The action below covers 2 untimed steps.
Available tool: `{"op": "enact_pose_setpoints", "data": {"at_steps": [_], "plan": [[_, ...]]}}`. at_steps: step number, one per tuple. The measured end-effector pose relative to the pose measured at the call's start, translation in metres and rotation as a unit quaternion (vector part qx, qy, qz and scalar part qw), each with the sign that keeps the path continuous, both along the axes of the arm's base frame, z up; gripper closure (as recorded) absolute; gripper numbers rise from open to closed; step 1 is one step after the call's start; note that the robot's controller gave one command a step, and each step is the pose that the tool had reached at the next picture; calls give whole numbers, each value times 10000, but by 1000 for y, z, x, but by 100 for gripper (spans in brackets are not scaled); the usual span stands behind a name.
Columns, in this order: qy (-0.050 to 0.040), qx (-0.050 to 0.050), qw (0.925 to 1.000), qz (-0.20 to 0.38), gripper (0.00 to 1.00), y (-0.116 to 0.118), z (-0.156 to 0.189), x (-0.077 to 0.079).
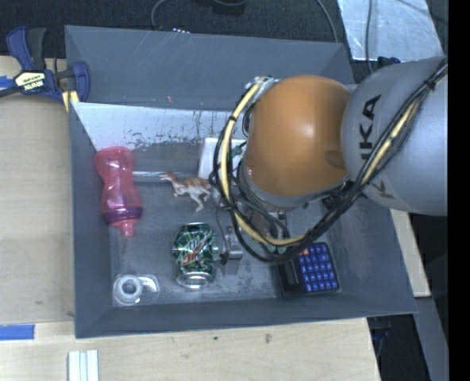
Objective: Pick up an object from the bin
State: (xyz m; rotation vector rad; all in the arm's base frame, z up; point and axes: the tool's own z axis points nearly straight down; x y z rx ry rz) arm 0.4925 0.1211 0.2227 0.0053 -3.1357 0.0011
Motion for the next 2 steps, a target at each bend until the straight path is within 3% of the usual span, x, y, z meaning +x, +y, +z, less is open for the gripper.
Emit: {"op": "enact_pose_setpoints", "data": {"at_steps": [1, 2], "plan": [[-42, 7, 10000, -14, 0, -1, 5, 2], [-67, 10, 9994, 335, 0, 3, -9, 5]]}}
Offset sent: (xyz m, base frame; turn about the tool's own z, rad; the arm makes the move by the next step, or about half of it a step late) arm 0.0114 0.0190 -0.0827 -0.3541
